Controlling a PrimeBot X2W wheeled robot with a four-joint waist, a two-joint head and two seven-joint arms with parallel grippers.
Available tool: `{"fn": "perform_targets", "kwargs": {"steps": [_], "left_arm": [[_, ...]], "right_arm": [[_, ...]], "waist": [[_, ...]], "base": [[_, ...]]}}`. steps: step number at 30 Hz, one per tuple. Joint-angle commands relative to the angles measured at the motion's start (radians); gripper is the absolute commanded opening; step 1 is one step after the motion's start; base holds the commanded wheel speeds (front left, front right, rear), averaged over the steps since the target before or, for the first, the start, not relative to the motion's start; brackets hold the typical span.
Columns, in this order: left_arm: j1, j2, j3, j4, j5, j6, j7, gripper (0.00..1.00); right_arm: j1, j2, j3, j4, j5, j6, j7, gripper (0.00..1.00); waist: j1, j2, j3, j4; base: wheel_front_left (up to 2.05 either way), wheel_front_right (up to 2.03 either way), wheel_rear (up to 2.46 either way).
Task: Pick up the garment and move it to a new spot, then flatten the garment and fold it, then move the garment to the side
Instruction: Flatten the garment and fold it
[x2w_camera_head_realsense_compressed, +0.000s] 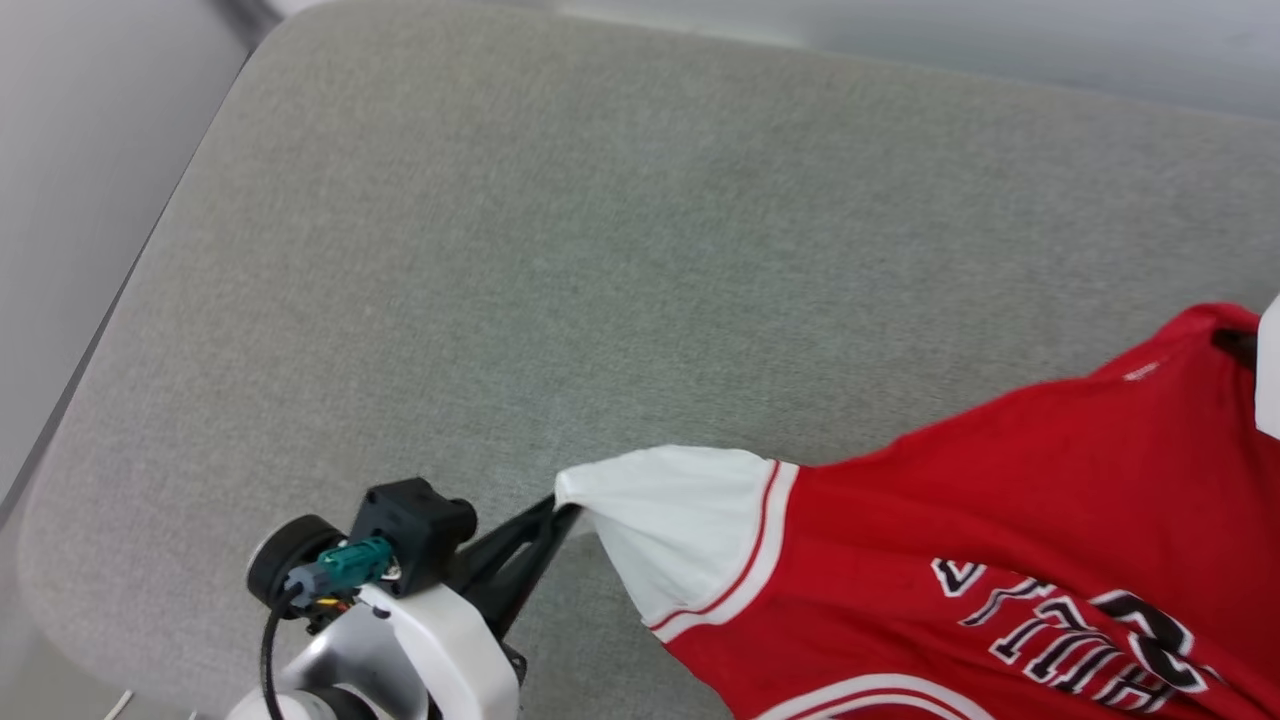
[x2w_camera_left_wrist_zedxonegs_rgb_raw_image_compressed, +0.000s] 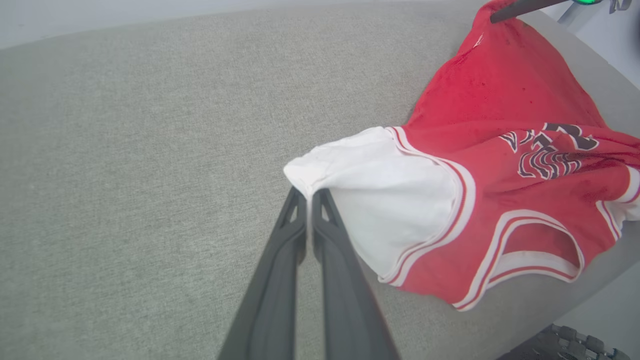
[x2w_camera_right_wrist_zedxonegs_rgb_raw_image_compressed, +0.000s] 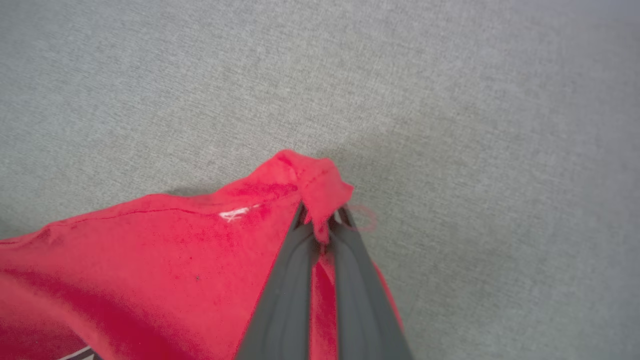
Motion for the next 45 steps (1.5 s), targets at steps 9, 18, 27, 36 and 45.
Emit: {"fn": "perform_targets", "kwargs": {"steps": [9,18,27,36,45], "left_arm": [[-0.026,0.048,0.095,-0.059,-0.009,0.054,-0.009,0.0],[-0.102,0.043,0.222,-0.142,-0.044,0.126,-0.017,0.0],[-0.217,0.077,0.37,-0.18,-0.023,0.174,-0.056,0.0],[-0.353,0.122,0.454,-0.174,0.001,0.167,-0.083,0.0],[-0.525,0.163,0.485,-0.131,0.015,0.136,-0.082,0.0]], "right_arm": [[-0.019,-0.031,0.038,-0.074,0.064,0.0,-0.114,0.0],[-0.041,-0.046,0.032,-0.215,0.137,0.0,-0.204,0.0],[-0.074,-0.022,0.036,-0.38,0.131,0.0,-0.241,0.0],[-0.111,0.024,0.019,-0.476,0.116,0.0,-0.272,0.0],[-0.18,0.043,0.0,-0.532,0.09,0.0,-0.295,0.0]], "waist": [[0.0,0.0,-0.162,-0.126],[0.0,0.0,-0.245,-0.191],[0.0,0.0,-0.288,-0.272],[0.0,0.0,-0.265,-0.319],[0.0,0.0,-0.171,-0.339]], "base": [[0.0,0.0,0.0],[0.0,0.0,0.0],[0.0,0.0,0.0],[0.0,0.0,0.0],[0.0,0.0,0.0]]}}
